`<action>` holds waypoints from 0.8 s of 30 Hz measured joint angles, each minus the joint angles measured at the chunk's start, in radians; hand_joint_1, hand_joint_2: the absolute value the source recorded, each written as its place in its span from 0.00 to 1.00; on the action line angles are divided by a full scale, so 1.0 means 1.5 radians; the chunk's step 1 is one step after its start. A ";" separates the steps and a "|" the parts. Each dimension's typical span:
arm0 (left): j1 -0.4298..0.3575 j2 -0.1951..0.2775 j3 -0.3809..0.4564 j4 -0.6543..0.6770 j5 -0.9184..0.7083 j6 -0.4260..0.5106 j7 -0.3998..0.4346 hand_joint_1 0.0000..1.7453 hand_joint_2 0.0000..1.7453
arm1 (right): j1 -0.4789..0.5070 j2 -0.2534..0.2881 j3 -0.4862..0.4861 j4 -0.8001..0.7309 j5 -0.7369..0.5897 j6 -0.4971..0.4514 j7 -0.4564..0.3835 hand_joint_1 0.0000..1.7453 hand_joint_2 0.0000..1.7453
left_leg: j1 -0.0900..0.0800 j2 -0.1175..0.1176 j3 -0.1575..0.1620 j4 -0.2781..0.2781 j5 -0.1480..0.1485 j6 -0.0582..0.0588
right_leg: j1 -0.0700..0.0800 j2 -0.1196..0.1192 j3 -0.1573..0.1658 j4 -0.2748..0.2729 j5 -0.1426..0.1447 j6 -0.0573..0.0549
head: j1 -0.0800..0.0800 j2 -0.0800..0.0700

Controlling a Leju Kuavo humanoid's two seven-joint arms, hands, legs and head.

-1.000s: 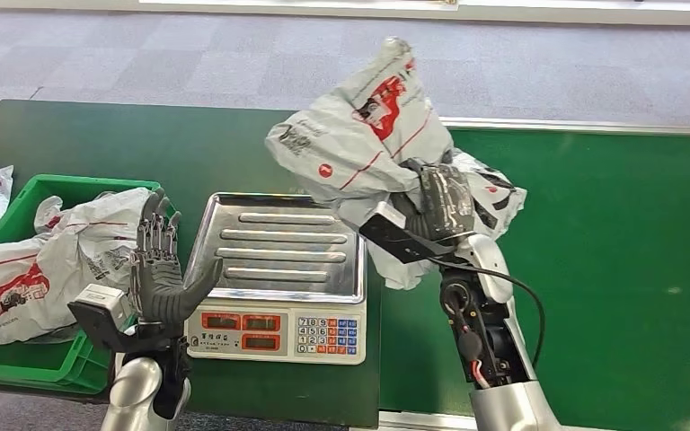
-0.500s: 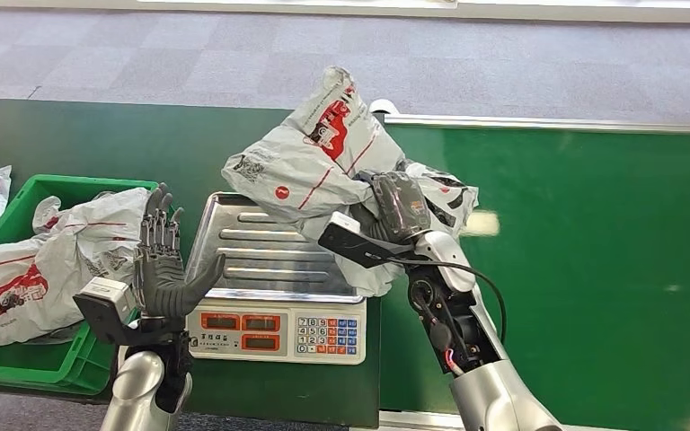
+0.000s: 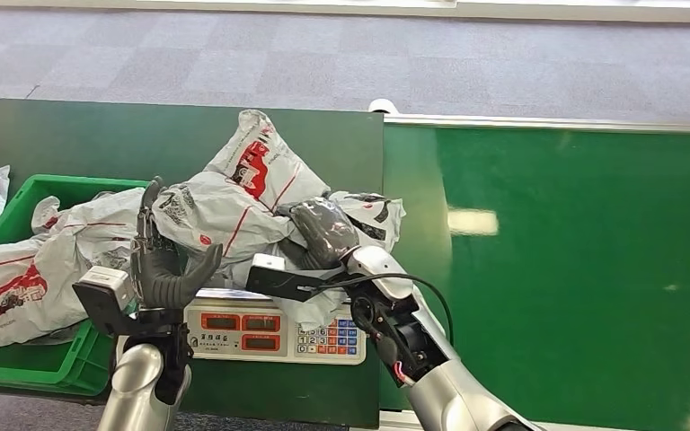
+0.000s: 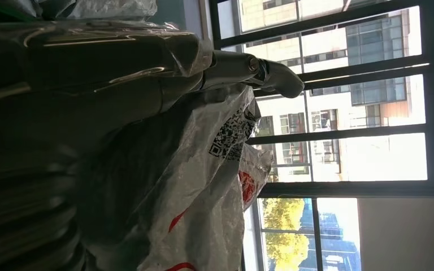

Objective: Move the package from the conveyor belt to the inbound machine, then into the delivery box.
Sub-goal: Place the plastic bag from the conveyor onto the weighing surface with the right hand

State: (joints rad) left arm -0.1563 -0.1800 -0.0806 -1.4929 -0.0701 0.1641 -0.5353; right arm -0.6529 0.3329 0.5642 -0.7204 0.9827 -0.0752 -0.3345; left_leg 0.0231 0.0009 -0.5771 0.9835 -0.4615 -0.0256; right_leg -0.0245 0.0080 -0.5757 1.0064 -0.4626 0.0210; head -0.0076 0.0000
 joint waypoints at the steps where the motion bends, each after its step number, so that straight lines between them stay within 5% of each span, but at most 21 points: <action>1: -0.001 0.000 0.002 0.000 0.000 0.001 0.000 0.00 1.00 | -0.003 0.002 0.006 0.008 -0.003 0.001 -0.002 1.00 1.00 | 0.000 0.000 0.000 0.000 0.000 0.000 | 0.000 0.000 0.000 0.000 0.000 0.000 | 0.000 0.000; 10: -0.002 0.001 0.019 0.000 0.008 0.010 -0.013 0.00 1.00 | -0.023 0.007 0.046 0.056 -0.041 0.003 -0.026 0.95 1.00 | 0.000 0.000 0.000 0.000 0.000 0.000 | 0.000 0.000 0.000 0.000 0.000 0.000 | 0.000 0.000; 14: -0.002 0.002 0.025 0.000 0.008 0.013 -0.013 0.00 1.00 | -0.028 0.009 0.061 0.064 -0.051 0.008 -0.024 0.03 1.00 | 0.000 0.000 0.000 0.000 0.000 0.000 | 0.000 0.000 0.000 0.000 0.000 0.000 | 0.000 0.000; 24: -0.003 0.004 0.040 0.000 0.008 0.021 -0.015 0.00 1.00 | -0.043 0.009 0.093 0.089 -0.076 -0.008 0.005 0.00 1.00 | 0.000 0.000 0.000 0.000 0.000 0.000 | 0.000 0.000 0.000 0.000 0.000 0.000 | 0.000 0.000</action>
State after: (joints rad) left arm -0.1605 -0.1741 -0.0210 -1.4923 -0.0584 0.1957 -0.5572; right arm -0.7169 0.3471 0.7032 -0.5870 0.8682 -0.0876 -0.3264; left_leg 0.0230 0.0006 -0.5770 0.9836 -0.4614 -0.0255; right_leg -0.0247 0.0080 -0.5758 1.0064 -0.4624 0.0211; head -0.0078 0.0000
